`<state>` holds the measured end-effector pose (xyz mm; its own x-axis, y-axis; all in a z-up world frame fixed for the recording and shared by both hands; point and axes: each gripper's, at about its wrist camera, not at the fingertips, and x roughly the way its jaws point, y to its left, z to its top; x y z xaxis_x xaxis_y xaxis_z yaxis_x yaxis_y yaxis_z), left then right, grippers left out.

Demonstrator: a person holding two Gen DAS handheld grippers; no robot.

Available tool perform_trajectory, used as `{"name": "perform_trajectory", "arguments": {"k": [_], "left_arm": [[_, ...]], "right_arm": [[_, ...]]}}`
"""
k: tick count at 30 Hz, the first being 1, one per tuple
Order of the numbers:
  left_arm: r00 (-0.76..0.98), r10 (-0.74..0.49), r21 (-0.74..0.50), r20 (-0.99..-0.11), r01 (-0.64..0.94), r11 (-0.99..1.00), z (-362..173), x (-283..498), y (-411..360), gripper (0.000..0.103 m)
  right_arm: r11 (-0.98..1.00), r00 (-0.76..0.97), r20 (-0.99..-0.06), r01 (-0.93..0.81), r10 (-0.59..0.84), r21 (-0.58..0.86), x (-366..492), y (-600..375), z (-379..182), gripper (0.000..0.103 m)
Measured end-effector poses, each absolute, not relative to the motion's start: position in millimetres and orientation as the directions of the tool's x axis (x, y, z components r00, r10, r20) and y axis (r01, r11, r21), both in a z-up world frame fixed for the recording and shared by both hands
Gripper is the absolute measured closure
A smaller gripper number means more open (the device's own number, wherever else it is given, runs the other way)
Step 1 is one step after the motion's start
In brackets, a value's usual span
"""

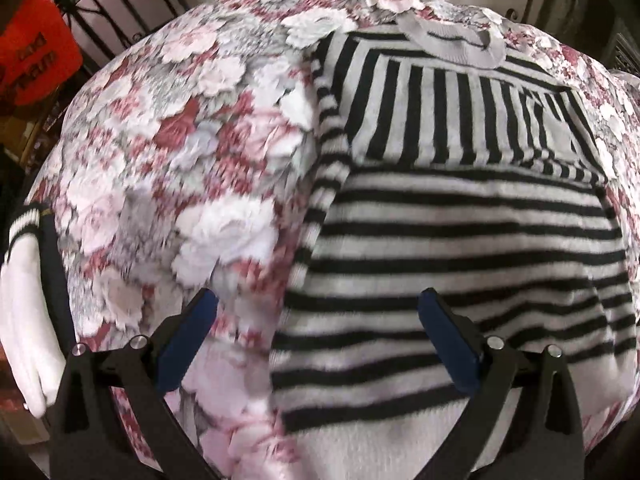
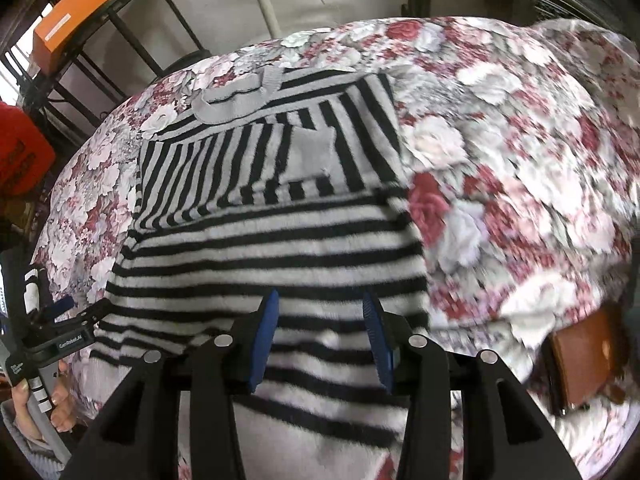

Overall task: Fold small clothes
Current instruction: 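Grasp the grey ribbed hem of the sweater with both grippers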

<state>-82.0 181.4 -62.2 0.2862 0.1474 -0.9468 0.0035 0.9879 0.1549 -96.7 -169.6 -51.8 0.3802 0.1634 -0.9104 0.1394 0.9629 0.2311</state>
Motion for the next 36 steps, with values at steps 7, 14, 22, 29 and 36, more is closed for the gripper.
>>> {"name": "perform_trajectory", "arguments": {"k": [7, 14, 22, 29, 36], "left_arm": [[0.243, 0.091, 0.081, -0.966, -0.048, 0.996, -63.6, -107.5, 200.3, 0.005], [0.183, -0.055, -0.074, -0.982, -0.101, 0.992, -63.1, -130.7, 207.9, 0.005], [0.155, -0.169, -0.193, -0.973, -0.158, 0.968, -65.1, -146.0, 219.2, 0.005], [0.134, -0.208, -0.23, -0.969, -0.172, 0.958, -72.3, -144.7, 220.4, 0.014], [0.123, -0.246, -0.265, -0.961, -0.173, 0.949, -77.9, -134.4, 216.1, 0.041]], "right_arm": [[0.944, 0.359, -0.917, 0.203, 0.174, 0.259, -133.6, -188.9, -62.6, 0.058], [0.906, 0.354, -0.909, 0.27, 0.222, 0.326, -171.1, -205.1, -67.8, 0.058], [0.883, 0.318, -0.902, 0.272, 0.292, 0.382, -185.5, -192.7, -78.4, 0.058], [0.88, 0.301, -0.903, 0.272, 0.306, 0.389, -181.5, -186.8, -83.6, 0.059], [0.87, 0.293, -0.902, 0.287, 0.318, 0.4, -177.8, -189.1, -88.7, 0.066]]}}
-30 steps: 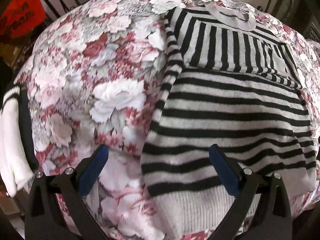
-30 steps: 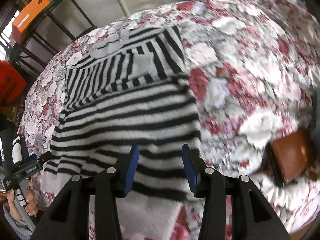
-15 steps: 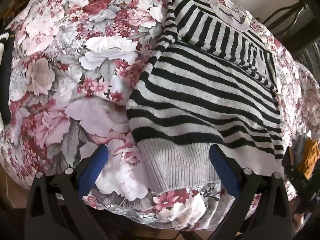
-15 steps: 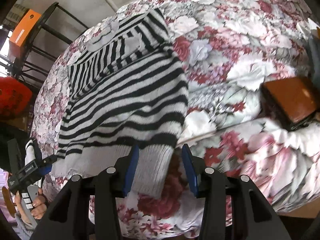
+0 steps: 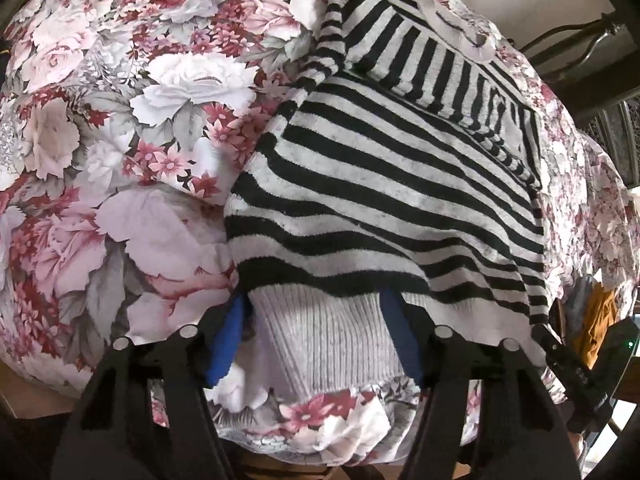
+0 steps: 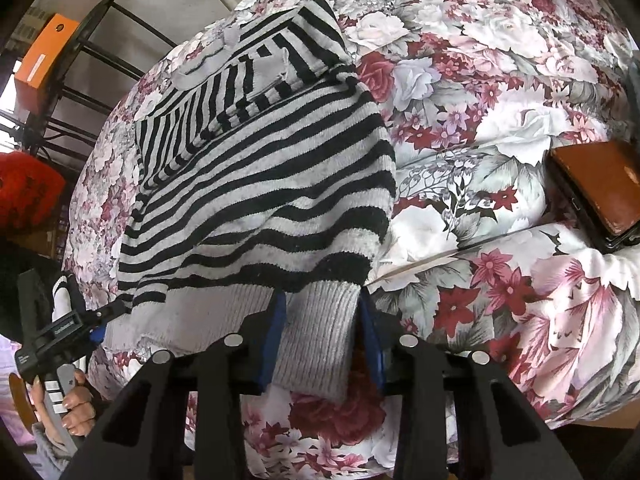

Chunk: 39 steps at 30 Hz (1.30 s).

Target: Fold small clothes

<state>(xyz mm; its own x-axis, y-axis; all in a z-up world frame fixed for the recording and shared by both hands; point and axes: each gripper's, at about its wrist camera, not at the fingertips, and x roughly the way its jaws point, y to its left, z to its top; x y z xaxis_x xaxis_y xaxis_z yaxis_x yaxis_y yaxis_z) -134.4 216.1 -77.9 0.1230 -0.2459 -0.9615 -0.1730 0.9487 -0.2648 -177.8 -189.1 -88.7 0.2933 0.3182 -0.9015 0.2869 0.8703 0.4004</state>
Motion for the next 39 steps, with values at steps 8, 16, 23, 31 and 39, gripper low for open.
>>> {"name": "perform_trajectory", "arguments": {"k": [8, 16, 23, 31, 39], "left_arm": [[0.139, -0.247, -0.271, -0.959, -0.198, 0.942, -76.9, -132.4, 224.1, 0.089], [0.251, -0.271, -0.314, -0.929, -0.148, 0.938, -40.7, -125.3, 219.7, 0.09], [0.289, -0.257, -0.303, -0.922, -0.126, 0.945, -29.6, -110.2, 212.8, 0.09], [0.315, -0.224, -0.262, -0.922, -0.083, 0.962, -18.1, -84.4, 202.0, 0.09], [0.336, -0.224, -0.266, -0.915, -0.085, 0.96, -12.5, -55.7, 201.5, 0.091]], "right_arm": [[0.851, 0.315, -0.884, 0.292, 0.345, 0.436, -178.4, -194.8, -87.6, 0.087], [0.834, 0.383, -0.849, 0.271, 0.365, 0.481, -173.9, -198.4, -65.8, 0.088], [0.818, 0.417, -0.827, 0.268, 0.377, 0.509, -159.0, -200.4, -53.2, 0.088], [0.805, 0.439, -0.814, 0.275, 0.381, 0.526, -133.9, -201.2, -45.2, 0.088], [0.779, 0.441, -0.802, 0.296, 0.402, 0.553, -105.3, -209.2, -46.1, 0.088]]}}
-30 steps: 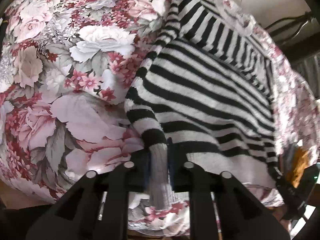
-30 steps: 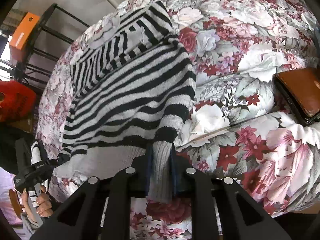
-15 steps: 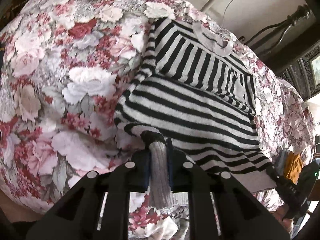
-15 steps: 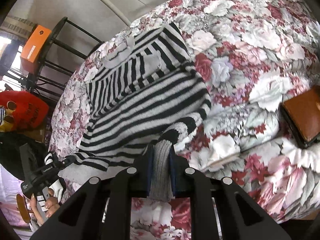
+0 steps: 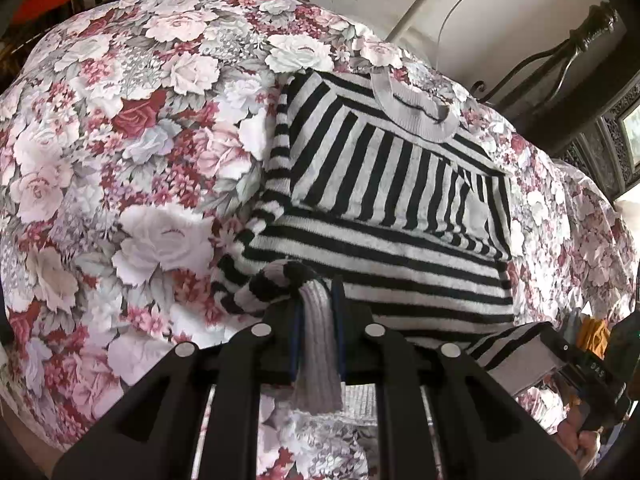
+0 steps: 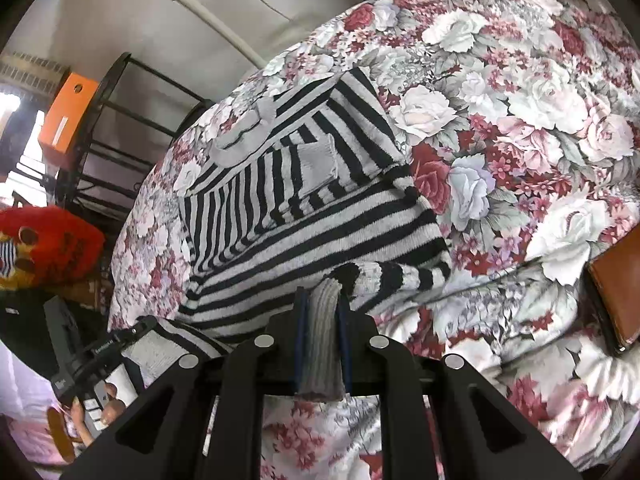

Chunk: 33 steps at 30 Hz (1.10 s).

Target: Fold small clothes

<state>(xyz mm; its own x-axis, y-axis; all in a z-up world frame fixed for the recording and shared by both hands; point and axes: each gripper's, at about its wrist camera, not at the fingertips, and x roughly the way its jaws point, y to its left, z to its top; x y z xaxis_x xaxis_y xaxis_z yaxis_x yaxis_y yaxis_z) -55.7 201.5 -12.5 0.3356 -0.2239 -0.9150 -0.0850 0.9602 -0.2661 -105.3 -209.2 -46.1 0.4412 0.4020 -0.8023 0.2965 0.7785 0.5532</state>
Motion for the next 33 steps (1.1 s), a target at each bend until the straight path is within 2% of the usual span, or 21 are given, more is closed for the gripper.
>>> {"name": "perform_trajectory", "arguments": {"k": [20, 33], "left_arm": [[0.373, -0.222, -0.29, -0.901, -0.139, 0.947, -7.9, 26.8, 189.5, 0.092], [0.381, -0.21, -0.288, -0.9, -0.161, 0.944, -12.0, 82.8, 182.3, 0.092]], "right_arm": [[0.731, 0.456, -0.781, 0.335, 0.427, 0.595, -14.2, -217.8, -50.7, 0.089], [0.739, 0.469, -0.795, 0.36, 0.384, 0.569, 47.9, -236.4, -57.7, 0.092]]}}
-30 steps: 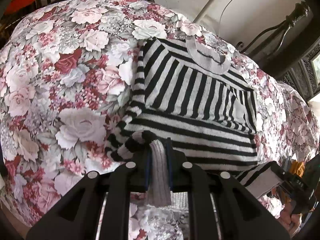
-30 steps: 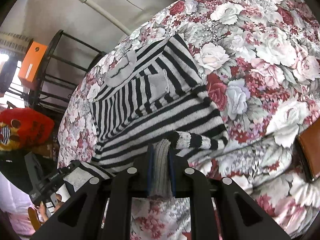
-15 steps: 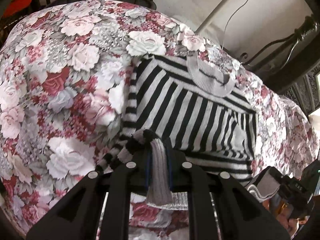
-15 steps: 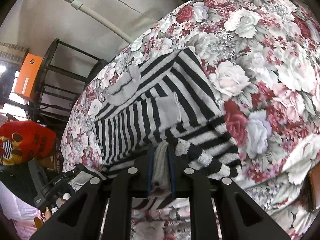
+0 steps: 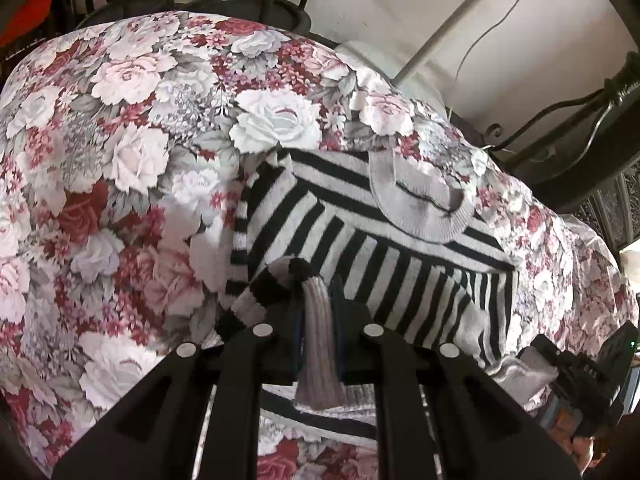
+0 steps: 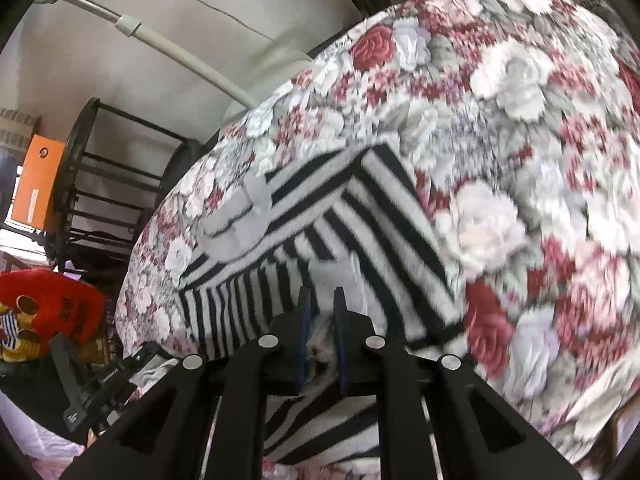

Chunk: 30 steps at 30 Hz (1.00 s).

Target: Fold small clothes

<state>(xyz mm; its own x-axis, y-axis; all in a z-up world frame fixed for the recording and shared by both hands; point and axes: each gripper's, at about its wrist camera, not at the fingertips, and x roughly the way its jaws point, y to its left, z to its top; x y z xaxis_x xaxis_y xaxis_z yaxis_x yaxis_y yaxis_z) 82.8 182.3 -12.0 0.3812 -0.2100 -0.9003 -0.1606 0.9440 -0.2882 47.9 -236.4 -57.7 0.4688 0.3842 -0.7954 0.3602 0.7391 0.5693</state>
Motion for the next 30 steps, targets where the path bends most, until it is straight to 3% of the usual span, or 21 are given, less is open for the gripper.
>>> {"name": "perform_trajectory", "arguments": {"k": [15, 30], "left_arm": [[0.359, -0.206, -0.29, -0.91, -0.199, 0.936, -37.3, 144.6, 187.8, 0.092], [0.329, -0.149, -0.217, -0.932, -0.181, 0.959, -70.7, 191.1, 175.6, 0.092]], "right_arm": [[0.733, 0.479, -0.79, 0.364, 0.382, 0.575, 126.7, -247.5, -80.7, 0.092], [0.774, 0.497, -0.8, 0.338, 0.336, 0.536, 173.8, -251.1, -99.8, 0.096]]}}
